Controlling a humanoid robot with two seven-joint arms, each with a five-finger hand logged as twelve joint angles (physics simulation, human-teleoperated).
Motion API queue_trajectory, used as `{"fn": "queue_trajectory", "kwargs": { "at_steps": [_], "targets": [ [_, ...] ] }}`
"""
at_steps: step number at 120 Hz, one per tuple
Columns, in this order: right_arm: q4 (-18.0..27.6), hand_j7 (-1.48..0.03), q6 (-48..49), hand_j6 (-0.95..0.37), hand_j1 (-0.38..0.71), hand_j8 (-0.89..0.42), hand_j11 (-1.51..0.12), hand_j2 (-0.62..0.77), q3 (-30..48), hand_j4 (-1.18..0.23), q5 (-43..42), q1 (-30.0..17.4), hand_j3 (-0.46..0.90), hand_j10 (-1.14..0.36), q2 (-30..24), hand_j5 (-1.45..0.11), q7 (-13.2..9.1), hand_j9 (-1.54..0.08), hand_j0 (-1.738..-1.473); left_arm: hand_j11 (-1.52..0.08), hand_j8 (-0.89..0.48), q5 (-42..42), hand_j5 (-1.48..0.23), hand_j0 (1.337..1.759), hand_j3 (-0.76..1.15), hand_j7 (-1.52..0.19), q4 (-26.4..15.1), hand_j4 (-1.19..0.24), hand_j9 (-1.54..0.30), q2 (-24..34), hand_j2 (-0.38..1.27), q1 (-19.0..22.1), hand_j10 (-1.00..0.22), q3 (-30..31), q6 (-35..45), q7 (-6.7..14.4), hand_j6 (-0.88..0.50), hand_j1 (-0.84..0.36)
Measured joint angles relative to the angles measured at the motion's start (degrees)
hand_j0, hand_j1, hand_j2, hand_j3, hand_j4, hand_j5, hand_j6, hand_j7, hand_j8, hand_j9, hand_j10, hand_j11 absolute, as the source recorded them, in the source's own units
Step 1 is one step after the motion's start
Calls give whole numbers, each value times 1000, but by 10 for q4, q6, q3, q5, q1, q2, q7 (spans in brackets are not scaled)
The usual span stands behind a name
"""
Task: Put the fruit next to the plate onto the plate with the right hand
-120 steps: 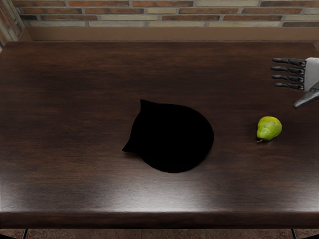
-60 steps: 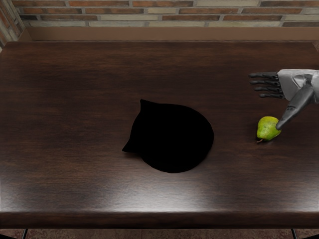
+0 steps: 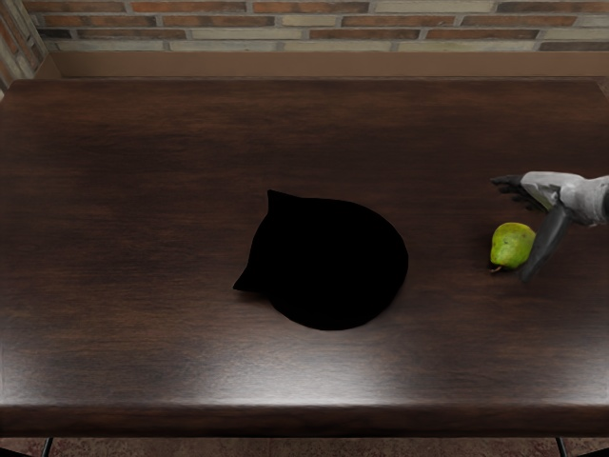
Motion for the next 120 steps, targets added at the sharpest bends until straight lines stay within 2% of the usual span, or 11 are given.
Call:
{"fn": "queue_trajectory", "kwargs": {
  "at_steps": [13, 35, 60, 82, 97, 120],
  "targets": [
    [11, 0, -47, -8, -349, -6, 0, 1, -2, -6, -23, -2, 0, -5, 7, -1, -8, -1, -1658, 0, -3, 0, 0, 1658, 0, 0, 0, -2, 0, 0, 1, 0, -2, 0, 0, 0, -3, 349],
    [15, 0, -113, -8, -349, -6, 0, 2, -4, -5, -68, -21, 0, -5, 55, -1, -11, -1, -1658, 0, -3, 0, 0, 1658, 0, 0, 0, -2, 0, 0, 1, 0, -2, 0, 0, 0, -3, 349],
    [17, 0, -176, -7, -349, -6, 0, 2, -9, -5, -109, -36, 0, -4, 67, -1, -12, -1, -1658, 0, -3, 0, 0, 1658, 0, 0, 0, -2, 0, 0, 1, 0, -2, 0, 0, 0, -3, 349],
    [16, 0, -180, -7, -349, -6, 0, 2, -48, -5, -136, -34, 0, -4, 66, -1, -12, -1, -1658, 0, -3, 0, 0, 1658, 0, 0, 0, -2, 0, 0, 1, 0, -2, 0, 0, 0, -3, 349],
    [15, 0, -155, -8, -349, -6, 0, 3, -60, -5, -175, -11, 0, -4, 68, -1, -12, -1, -1658, 0, -3, 0, 0, 1658, 0, 0, 0, -2, 0, 0, 1, 0, -2, 0, 0, 0, -3, 349],
    [14, 0, -109, -8, -349, -6, 0, 3, -85, -5, -191, 14, 0, -4, 69, -1, -12, -1, -1658, 0, -3, 0, 0, 1658, 0, 0, 0, -2, 0, 0, 1, 0, -2, 0, 0, 0, -3, 349]
  ]
}}
